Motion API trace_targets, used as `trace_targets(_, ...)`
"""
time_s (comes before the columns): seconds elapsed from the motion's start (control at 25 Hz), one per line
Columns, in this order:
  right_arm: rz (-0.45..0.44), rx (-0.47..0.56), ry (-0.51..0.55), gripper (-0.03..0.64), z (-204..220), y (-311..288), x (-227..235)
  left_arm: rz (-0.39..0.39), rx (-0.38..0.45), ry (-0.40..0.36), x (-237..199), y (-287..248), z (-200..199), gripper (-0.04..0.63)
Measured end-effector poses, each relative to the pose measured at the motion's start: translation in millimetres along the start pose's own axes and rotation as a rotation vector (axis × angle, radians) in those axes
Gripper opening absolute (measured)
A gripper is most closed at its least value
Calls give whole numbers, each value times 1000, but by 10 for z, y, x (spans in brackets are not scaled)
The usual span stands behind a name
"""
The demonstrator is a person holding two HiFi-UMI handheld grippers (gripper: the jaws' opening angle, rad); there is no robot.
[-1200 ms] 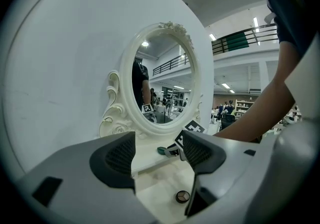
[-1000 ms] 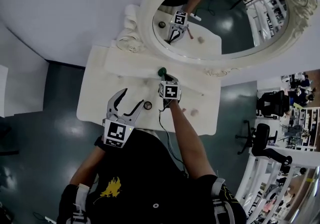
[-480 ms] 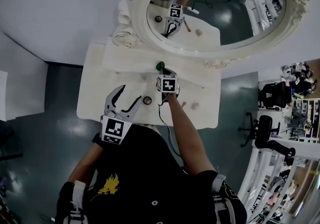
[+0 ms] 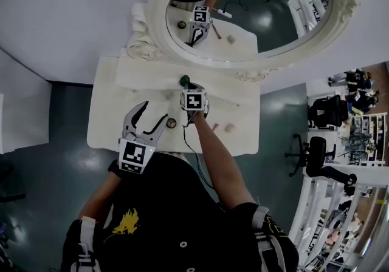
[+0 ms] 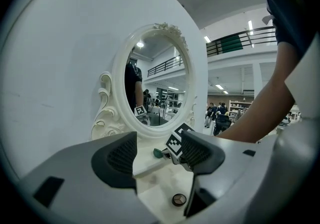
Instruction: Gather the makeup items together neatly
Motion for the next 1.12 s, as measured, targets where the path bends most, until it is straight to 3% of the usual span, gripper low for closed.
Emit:
trace_targets(0.52,34,98,-29,17,-261,290,196,36,23,7,100,-46,5,272)
trace_targets(1.12,142,57,-79,17,-111,414,848,27,97,-24,124,-58,-111,252)
Point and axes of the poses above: the fingertips, and each gripper's own axes: y backward along the fingers, x to its right, z out of its underside, the point moved 8 cm from there along y, backward along the fingers, and after that the axes turned 3 degrees about x, right-handed, at the moved point
